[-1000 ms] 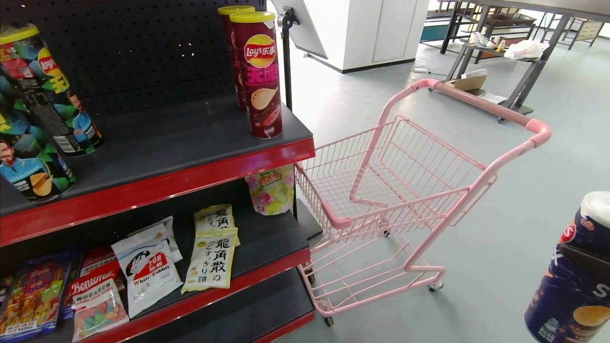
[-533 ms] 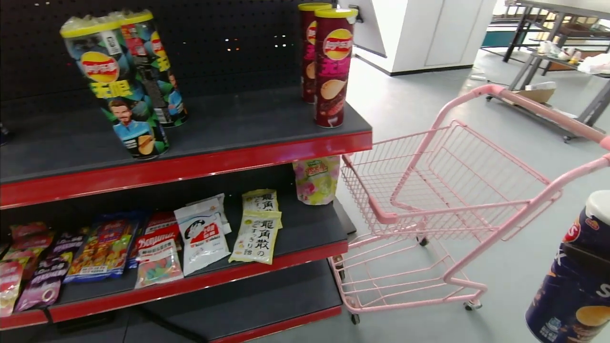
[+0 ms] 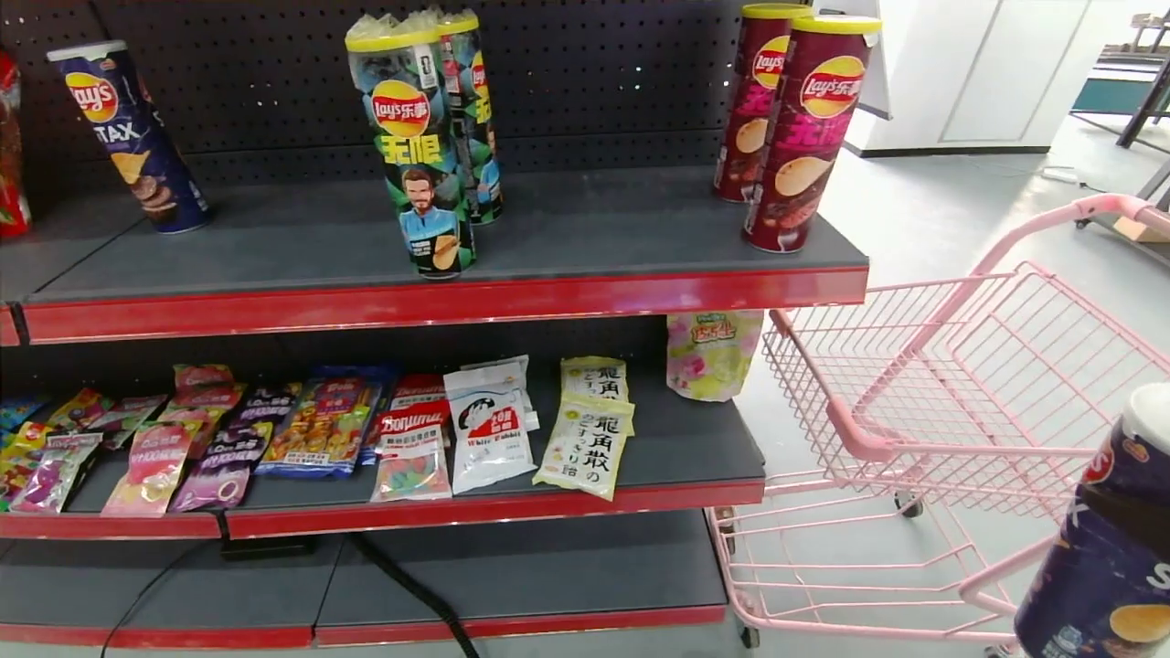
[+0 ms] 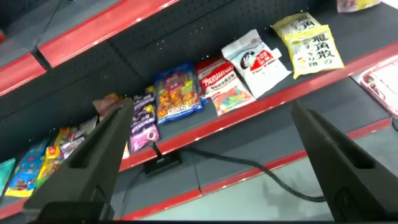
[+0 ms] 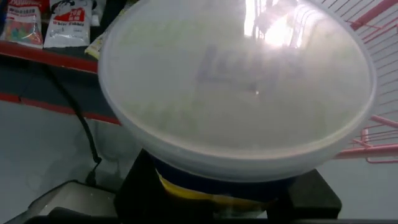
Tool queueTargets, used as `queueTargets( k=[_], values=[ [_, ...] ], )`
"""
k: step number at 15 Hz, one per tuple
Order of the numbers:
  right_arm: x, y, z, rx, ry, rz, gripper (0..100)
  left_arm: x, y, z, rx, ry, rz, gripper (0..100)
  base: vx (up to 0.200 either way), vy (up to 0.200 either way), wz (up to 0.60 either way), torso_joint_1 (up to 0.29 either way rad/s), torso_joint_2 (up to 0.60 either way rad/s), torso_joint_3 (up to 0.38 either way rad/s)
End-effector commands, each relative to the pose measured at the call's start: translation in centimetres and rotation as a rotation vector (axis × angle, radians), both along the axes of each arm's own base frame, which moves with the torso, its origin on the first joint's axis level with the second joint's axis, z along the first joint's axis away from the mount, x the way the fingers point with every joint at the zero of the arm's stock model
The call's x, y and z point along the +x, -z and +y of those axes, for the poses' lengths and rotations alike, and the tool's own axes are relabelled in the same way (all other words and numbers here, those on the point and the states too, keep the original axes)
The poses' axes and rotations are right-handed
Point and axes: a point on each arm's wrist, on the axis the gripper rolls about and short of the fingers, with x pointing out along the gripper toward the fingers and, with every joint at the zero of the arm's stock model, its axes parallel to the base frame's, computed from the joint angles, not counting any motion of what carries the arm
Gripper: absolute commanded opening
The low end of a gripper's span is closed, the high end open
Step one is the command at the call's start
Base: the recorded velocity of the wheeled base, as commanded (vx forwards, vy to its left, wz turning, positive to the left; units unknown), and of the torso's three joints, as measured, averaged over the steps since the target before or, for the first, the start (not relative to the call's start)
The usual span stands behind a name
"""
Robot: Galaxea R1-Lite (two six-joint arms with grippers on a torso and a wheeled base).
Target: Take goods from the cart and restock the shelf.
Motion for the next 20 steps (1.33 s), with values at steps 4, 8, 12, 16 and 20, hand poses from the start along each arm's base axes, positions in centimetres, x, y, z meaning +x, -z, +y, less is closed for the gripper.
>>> queueTargets(
  k=[4, 8, 12, 16, 20],
  values=[
    [-0.8, 0.5, -0.1, 0.002, -0.005, -0.013, 0, 0.1, 0.2, 0.0, 0.002, 0.0, 0.009, 100, 0.0, 0.2, 0.0, 0.001, 0.01, 0.006],
    [-0.7, 0.5, -0.1, 0.0, -0.007, -0.01, 0, 0.0, 0.3, 0.0, 0.001, 0.004, 0.007, 100, 0.0, 0.0, 0.0, 0.019, -0.05, -0.026],
    [-0.6, 0.1, -0.1, -0.012, -0.016, -0.026, 0, -0.1, 0.3, 0.0, 0.001, 0.005, 0.0, 100, 0.0, 0.0, 0.0, 0.176, -0.46, -0.286],
    [-0.5, -0.6, 0.0, -0.016, -0.033, -0.048, 0, -0.1, 0.1, 0.0, 0.001, 0.005, -0.007, 100, 0.0, 0.0, 0.0, 0.243, -0.59, -0.356],
    [-0.6, -0.5, 0.0, -0.02, -0.034, -0.049, 0, -0.2, 0.0, 0.0, 0.0, 0.003, -0.013, 100, 0.0, 0.0, 0.0, 0.187, -0.45, -0.266]
  ],
)
